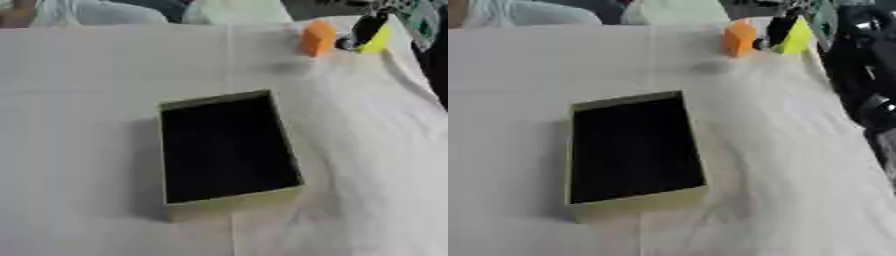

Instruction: Pick up objects on the table and place them in the box.

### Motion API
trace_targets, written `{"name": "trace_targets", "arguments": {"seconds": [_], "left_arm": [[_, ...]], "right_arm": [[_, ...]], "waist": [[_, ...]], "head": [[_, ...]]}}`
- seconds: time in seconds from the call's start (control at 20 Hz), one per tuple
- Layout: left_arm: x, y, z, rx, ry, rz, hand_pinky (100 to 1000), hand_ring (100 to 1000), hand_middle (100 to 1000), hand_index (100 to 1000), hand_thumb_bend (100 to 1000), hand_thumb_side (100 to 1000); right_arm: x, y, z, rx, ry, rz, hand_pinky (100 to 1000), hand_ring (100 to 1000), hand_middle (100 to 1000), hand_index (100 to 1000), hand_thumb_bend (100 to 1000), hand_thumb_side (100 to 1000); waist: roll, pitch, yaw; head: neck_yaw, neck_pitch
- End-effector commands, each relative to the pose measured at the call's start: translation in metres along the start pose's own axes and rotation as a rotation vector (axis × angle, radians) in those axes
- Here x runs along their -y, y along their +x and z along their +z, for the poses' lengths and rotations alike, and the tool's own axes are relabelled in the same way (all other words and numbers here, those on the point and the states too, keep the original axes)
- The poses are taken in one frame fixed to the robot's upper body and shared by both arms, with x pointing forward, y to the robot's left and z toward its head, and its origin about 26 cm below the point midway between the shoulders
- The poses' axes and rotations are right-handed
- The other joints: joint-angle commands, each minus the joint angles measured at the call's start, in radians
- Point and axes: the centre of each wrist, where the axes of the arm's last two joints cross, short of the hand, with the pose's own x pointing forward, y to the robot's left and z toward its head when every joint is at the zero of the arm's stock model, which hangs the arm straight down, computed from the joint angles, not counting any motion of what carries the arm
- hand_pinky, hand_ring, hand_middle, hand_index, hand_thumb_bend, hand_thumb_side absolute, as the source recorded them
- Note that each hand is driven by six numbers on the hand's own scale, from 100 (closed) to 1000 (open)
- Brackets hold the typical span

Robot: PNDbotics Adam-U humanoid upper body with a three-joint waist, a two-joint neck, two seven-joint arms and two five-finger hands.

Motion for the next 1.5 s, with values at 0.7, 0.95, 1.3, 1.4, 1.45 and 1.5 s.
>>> {"name": "trace_targets", "arguments": {"seconds": [0.7, 0.95, 1.3, 1.4, 1.45, 1.5], "left_arm": [[0.0, 0.004, -0.002, 0.01, -0.005, -0.001, 858, 607, 652, 803, 450, 788], [0.001, 0.003, -0.001, 0.004, -0.007, 0.0, 859, 606, 652, 803, 446, 791], [0.002, 0.003, 0.001, -0.003, -0.006, 0.002, 861, 604, 652, 803, 441, 796], [0.002, 0.003, 0.001, -0.004, -0.006, 0.002, 862, 603, 652, 803, 440, 798], [0.002, 0.003, 0.001, -0.005, -0.006, 0.002, 863, 602, 651, 803, 438, 799], [0.002, 0.003, 0.002, -0.006, -0.006, 0.002, 863, 602, 651, 803, 438, 799]], "right_arm": [[0.018, -0.002, 0.008, -0.025, -0.052, 0.03, 852, 916, 916, 965, 389, 100], [0.02, -0.001, 0.009, -0.035, -0.071, 0.019, 853, 924, 935, 965, 390, 100], [0.024, 0.0, 0.01, -0.045, -0.102, 0.011, 853, 927, 950, 964, 385, 100], [0.025, -0.001, 0.01, -0.05, -0.099, 0.014, 852, 930, 953, 963, 386, 100], [0.025, -0.001, 0.01, -0.055, -0.096, 0.016, 852, 932, 954, 963, 386, 100], [0.024, -0.001, 0.01, -0.062, -0.09, 0.018, 852, 933, 955, 962, 387, 100]], "waist": [[0.013, 0.001, -0.009], [0.016, 0.008, 0.001], [0.016, 0.02, 0.014], [0.016, 0.024, 0.018], [0.016, 0.026, 0.021], [0.016, 0.029, 0.024]], "head": [[-0.001, -0.03], [-0.004, -0.045], [-0.008, -0.056], [-0.012, -0.06], [-0.015, -0.062], [-0.017, -0.064]]}}
